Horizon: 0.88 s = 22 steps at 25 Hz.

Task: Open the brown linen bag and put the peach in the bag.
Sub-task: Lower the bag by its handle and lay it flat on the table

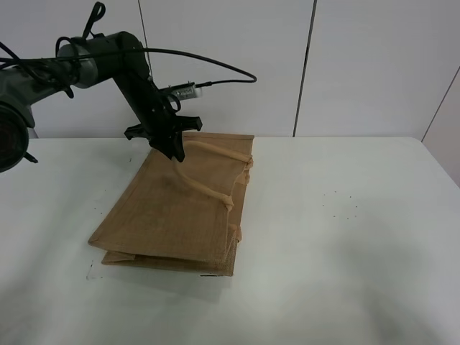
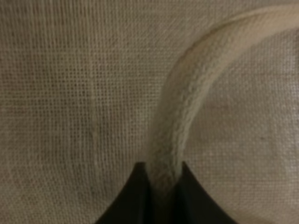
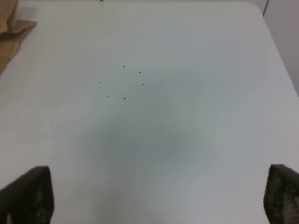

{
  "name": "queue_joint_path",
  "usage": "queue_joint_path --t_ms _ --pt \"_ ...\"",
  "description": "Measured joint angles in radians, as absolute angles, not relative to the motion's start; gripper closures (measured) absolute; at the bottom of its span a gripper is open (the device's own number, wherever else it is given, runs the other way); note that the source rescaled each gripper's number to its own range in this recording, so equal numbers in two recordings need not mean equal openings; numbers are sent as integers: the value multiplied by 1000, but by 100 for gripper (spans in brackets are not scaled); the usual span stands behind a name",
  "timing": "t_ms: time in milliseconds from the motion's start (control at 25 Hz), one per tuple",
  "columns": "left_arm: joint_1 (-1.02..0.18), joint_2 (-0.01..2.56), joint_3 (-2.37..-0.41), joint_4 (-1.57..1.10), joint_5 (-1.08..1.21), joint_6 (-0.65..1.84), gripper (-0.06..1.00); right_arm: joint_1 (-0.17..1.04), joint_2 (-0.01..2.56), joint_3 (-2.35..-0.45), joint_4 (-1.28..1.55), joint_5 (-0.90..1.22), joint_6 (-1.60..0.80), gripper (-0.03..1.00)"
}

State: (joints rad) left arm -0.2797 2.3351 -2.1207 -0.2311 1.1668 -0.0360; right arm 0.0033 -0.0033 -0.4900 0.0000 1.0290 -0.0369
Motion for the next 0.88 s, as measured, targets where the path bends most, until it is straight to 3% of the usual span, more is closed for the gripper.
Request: queue_joint_path --t_ms 120,200,320,400,520,880 --pt "-280 2343 -2121 -232 1167 -18 88 3 -3 -490 0 1029 -37 -3" --pt "-280 2343 -2121 -233 1167 -9 68 3 -3 -490 0 1029 -37 -3" --pt "-280 2343 -2121 -233 1167 -6 29 3 -3 -490 0 1029 -37 -3" --pt "-280 2343 -2121 -235 1167 0 15 3 -3 -490 0 1029 -37 -3" --pt "-280 2337 -2121 -235 1167 7 8 3 -3 -490 0 1029 -37 -3" --pt "-278 2254 -2132 44 1168 -49 6 3 -3 -490 0 1029 -37 -3"
